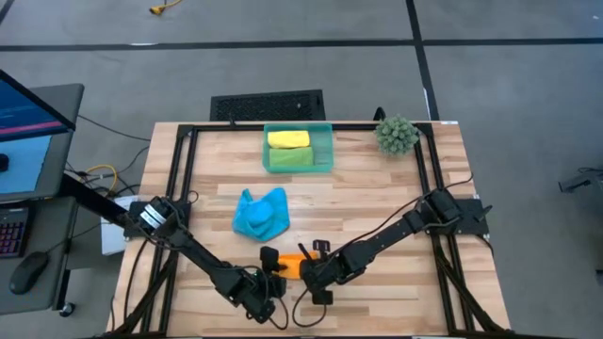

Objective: Roll microfiber towels into tight, uniform cylinder then place into a basket
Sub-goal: Roll the orange microfiber cloth

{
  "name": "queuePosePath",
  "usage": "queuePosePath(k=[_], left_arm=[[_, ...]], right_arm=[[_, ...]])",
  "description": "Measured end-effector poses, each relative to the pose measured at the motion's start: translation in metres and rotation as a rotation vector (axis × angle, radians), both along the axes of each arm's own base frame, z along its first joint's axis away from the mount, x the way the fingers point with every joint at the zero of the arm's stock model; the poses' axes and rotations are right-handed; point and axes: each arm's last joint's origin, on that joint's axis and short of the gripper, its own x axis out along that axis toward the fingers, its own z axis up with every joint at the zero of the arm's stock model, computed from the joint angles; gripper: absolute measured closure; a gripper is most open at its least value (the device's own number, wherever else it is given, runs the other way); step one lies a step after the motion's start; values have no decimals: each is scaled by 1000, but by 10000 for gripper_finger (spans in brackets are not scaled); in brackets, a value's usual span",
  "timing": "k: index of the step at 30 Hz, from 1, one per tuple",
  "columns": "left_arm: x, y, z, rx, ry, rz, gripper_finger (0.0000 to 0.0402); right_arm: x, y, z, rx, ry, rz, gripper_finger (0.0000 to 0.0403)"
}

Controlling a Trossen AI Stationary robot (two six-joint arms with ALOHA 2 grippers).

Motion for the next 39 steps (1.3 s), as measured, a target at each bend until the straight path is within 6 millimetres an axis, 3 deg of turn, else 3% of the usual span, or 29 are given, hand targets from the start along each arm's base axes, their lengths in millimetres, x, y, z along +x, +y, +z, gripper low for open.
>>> queuePosePath(k=[4, 11, 18, 23, 27, 33, 39], left_arm=[[-1, 0, -1, -20, 18, 10, 265], [6, -7, 11, -127, 84, -18, 384], [10, -17, 52, -467, 187, -23, 378], [11, -13, 79, -681, 238, -13, 385], [16, -1, 72, -731, 281, 92, 381], [20, 8, 41, -813, 353, 142, 381], [24, 18, 34, -843, 355, 182, 380]], right_arm=[[0, 2, 0, 6, -6, 22, 385], [2, 15, 8, 105, 10, 83, 384], [13, 31, 23, 395, 34, 107, 384], [18, 41, 32, 559, 0, 180, 388], [18, 37, 28, 542, 26, 111, 388], [18, 36, -1, 530, 71, 55, 388], [22, 31, -8, 578, 85, 46, 387]])
